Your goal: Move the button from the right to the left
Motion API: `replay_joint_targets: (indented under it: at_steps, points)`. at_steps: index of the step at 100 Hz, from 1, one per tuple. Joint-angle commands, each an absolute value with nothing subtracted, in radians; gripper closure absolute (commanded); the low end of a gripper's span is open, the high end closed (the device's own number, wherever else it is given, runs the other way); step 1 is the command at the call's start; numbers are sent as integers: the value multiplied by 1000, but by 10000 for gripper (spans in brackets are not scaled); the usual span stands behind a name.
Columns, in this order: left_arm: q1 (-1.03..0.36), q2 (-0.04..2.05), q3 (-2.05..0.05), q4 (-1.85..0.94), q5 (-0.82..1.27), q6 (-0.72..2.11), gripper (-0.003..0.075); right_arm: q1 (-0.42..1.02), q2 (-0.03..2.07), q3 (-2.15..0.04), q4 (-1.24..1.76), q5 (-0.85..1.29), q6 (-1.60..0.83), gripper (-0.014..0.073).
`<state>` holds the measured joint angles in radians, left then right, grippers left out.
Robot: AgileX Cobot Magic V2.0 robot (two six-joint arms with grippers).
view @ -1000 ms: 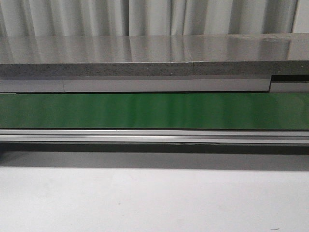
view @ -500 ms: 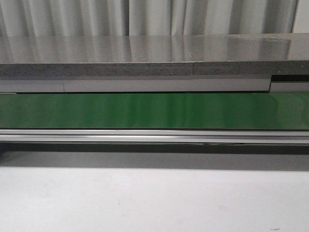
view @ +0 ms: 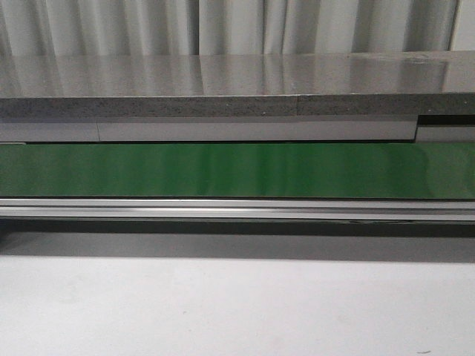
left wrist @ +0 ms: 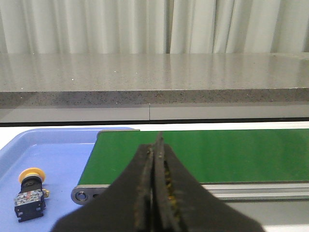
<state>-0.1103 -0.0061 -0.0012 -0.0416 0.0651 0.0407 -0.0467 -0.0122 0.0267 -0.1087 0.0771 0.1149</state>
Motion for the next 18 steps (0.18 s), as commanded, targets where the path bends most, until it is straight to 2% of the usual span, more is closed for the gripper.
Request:
replay_joint_targets:
  at_steps: [1,18]
  points:
    - [-109,-36,44,-51,-8,31,741,-47,-30,12,-109,0,115,660]
    - [-109,-36,44,-51,-8,31,741,-47,-30,12,-109,0,115,660]
